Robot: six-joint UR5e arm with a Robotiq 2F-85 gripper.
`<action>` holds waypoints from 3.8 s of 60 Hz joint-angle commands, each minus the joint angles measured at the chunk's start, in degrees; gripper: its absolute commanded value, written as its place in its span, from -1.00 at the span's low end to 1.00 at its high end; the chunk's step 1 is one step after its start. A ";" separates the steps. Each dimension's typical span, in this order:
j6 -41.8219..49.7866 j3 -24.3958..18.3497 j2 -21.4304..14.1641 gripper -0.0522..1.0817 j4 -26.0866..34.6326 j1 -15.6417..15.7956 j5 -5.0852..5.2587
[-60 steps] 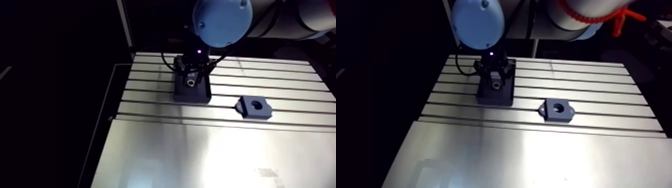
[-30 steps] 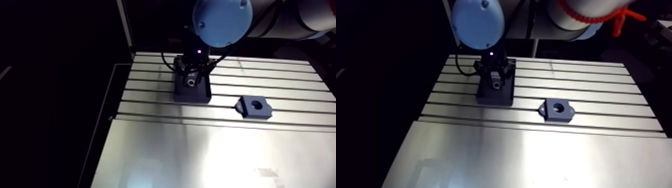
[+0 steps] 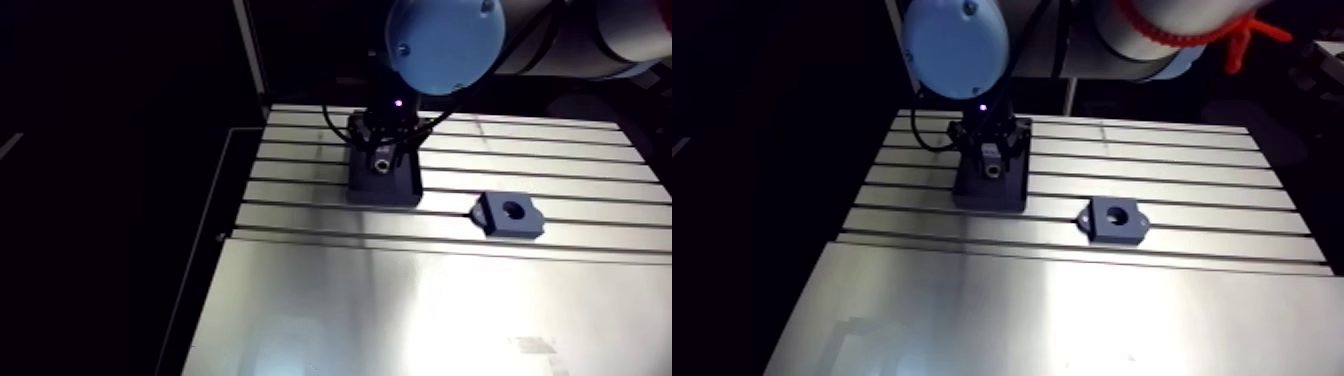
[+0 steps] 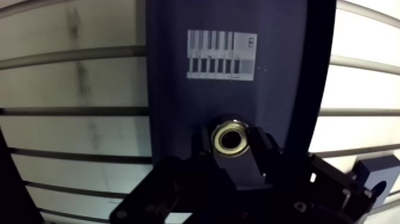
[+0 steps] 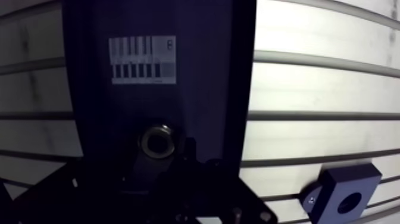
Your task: Pick up the bearing and press it into the housing until flush.
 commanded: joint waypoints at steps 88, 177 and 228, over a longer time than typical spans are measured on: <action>-17.95 6.70 -17.27 0.13 6.78 -13.55 -0.97; -24.60 15.61 -20.71 0.18 1.64 -24.35 -1.58; -25.42 17.66 -16.78 0.18 -5.80 -24.44 -1.58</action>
